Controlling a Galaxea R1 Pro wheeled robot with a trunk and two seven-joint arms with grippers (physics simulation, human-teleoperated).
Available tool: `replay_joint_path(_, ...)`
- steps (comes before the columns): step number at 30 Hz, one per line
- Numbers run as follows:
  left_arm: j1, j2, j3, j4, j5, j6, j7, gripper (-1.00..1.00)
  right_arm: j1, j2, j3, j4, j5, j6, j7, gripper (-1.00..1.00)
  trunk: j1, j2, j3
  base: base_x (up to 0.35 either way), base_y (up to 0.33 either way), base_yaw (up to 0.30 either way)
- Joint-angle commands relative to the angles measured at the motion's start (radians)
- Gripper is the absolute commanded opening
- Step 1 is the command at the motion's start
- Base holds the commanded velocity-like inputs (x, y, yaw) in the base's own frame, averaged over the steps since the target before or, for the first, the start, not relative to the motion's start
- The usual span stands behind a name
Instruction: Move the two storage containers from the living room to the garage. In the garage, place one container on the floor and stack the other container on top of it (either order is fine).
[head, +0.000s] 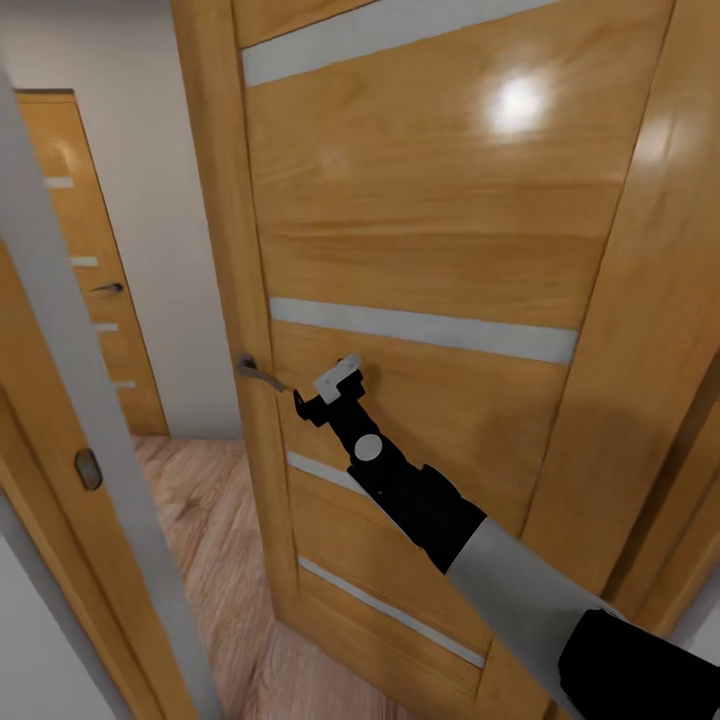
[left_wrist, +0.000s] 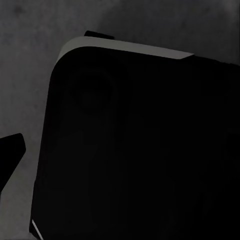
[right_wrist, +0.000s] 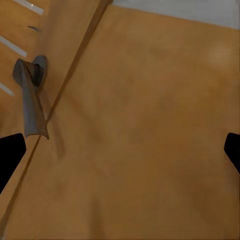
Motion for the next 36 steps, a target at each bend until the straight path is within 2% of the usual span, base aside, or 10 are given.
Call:
replay_joint_path(1,0.0,0.0,0.0,-0.001,0.005,-0.002,0.001,1.0,-0.001,0.0,0.002,-0.001,0.003,0.007,-0.007,1.0,0.0,0.0,-0.001,0.146,0.0,0.0)
replay_joint_path(11,0.0,0.0,0.0,-0.001,0.004,-0.003,0.001,1.0,-0.001,0.0,0.003,0.023,0.002,0.007,-0.008,1.0,0.0,0.0,-0.001,0.033,0.0,0.0)
replay_joint_path(17,0.0,0.0,0.0,-0.001,0.004,-0.003,0.0,1.0,-0.011,0.0,0.003,0.146,-0.003,0.003,-0.008,1.0,0.0,0.0,-0.001,0.001,0.0,0.0)
replay_joint_path(21,0.0,0.0,0.0,-0.001,0.004,-0.003,0.0,1.0,-0.091,0.0,0.001,0.302,-0.017,-0.044,-0.01,1.0,0.0,0.0,-0.001,0.0,0.0,0.0)
replay_joint_path(22,0.0,0.0,0.0,-0.001,0.004,-0.003,0.001,1.0,-0.119,0.0,0.001,0.347,-0.034,-0.054,-0.01,1.0,0.0,0.0,-0.001,0.0,0.0,0.0)
replay_joint_path(24,0.0,0.0,0.0,-0.001,0.004,-0.003,0.001,1.0,-0.15,0.0,0.0,0.385,-0.068,-0.062,-0.01,1.0,0.0,0.0,-0.001,0.0,0.0,0.0)
replay_joint_path(28,0.0,0.0,0.0,-0.001,0.004,-0.003,0.001,1.0,-0.179,0.0,0.0,0.411,-0.077,-0.063,-0.01,1.0,0.0,0.0,-0.001,0.0,0.0,0.0)
replay_joint_path(29,0.0,0.0,0.0,-0.001,0.004,-0.003,0.001,1.0,-0.222,0.0,-0.001,0.459,-0.08,-0.063,-0.01,1.0,0.0,0.0,-0.001,0.0,0.0,0.0)
replay_joint_path(33,0.0,0.0,0.0,-0.001,0.004,-0.003,0.001,1.0,-0.244,0.0,-0.001,0.487,-0.085,-0.06,-0.01,1.0,0.0,0.0,-0.001,0.0,0.0,0.0)
replay_joint_path(36,0.0,0.0,0.0,-0.001,0.004,-0.003,0.001,1.0,-0.276,0.0,-0.001,0.508,-0.125,-0.057,-0.01,1.0,0.0,0.0,-0.001,0.0,0.0,0.0)
